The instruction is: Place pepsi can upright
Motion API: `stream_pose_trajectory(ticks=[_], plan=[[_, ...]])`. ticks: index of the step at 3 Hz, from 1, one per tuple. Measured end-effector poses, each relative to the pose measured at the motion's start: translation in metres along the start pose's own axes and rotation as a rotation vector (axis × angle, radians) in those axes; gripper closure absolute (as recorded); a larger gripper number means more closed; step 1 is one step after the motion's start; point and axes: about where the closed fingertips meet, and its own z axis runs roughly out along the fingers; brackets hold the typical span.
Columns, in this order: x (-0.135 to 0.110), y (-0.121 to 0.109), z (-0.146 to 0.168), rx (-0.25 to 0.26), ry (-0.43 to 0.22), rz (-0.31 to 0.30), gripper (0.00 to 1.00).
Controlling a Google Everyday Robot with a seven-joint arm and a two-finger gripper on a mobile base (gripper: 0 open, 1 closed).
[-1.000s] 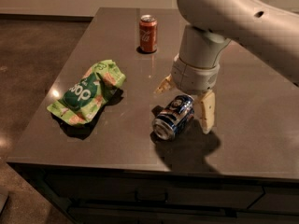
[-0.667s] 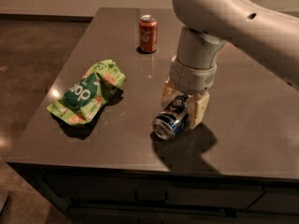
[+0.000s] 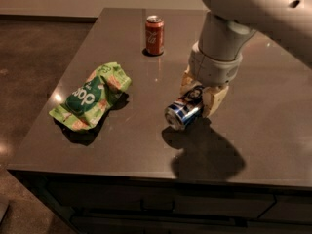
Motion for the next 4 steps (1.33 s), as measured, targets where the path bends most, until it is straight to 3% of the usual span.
stream_pose_trajectory(ticks=[1,2,3,4], plan=[[0.023,-0.01,-0.027,0.112,0.088,-0.002,1.0],[0.04,-0.02,-0.049,0.214,0.132,-0.071,1.0],[0.052,-0.027,-0.064,0.277,0.184,-0.198,1.0],[0.063,-0.033,-0.075,0.312,0.29,-0.307,1.0]])
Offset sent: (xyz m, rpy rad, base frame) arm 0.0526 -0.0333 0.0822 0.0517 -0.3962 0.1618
